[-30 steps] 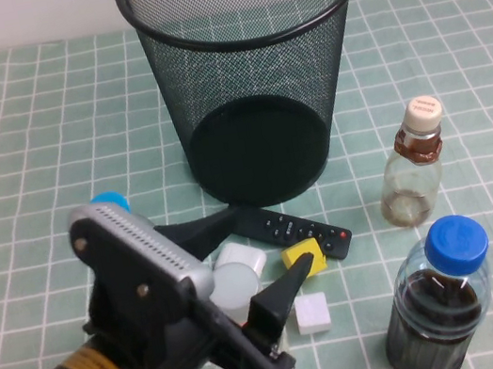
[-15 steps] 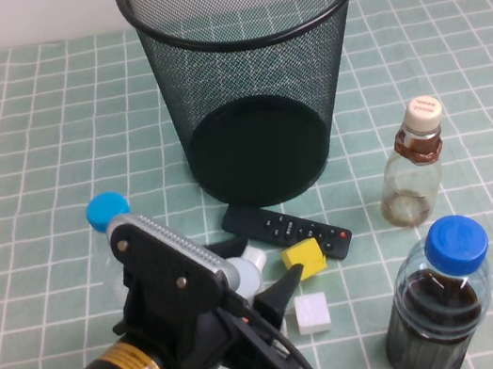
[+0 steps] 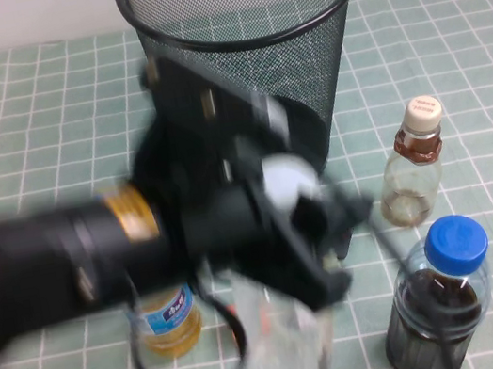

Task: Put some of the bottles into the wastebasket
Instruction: Pick up a bottle from the table with left arm, then place the bottle in the trash can

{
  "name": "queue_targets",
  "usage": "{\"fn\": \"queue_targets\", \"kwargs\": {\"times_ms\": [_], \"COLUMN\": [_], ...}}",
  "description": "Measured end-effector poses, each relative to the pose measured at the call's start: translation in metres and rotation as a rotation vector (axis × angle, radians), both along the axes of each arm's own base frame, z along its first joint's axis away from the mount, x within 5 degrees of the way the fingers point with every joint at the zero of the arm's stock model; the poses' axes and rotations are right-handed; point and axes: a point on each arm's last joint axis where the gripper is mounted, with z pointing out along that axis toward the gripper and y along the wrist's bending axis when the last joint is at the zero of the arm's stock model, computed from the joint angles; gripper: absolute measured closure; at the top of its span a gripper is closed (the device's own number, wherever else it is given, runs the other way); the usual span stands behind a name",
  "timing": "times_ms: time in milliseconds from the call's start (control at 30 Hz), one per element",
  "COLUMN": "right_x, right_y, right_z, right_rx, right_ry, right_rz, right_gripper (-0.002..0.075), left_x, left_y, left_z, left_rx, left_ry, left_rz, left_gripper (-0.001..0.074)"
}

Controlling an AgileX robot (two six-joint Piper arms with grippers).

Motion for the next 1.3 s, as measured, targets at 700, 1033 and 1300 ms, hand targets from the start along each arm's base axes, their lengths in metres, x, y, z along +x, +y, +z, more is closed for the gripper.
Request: {"fn": "queue_targets", "kwargs": {"times_ms": [700,1033,1300], "right_x": [0.0,0.0,0.001], "right_y": [0.0,0.0,0.0], "right_z": [0.0,0.0,0.002], "right_rx": [0.0,0.0,0.008], "right_ry": [0.0,0.0,-0.026], "right_rz": [0.0,0.0,0.001], "right_gripper": [0.0734,0.0734,0.0734], "left_x": [0.131,0.236,0.291], "left_y": [-0.022,-0.067,-0.055], "left_z": [0.204,0.092,0.023], "left_rx": [-0.072,0.083,0.171], "left_ry": [-0.423,-0.284,-0.155], "left_rz": [0.101,0.134,0.189], "left_gripper": [0.0407,0.0407,0.0407]}}
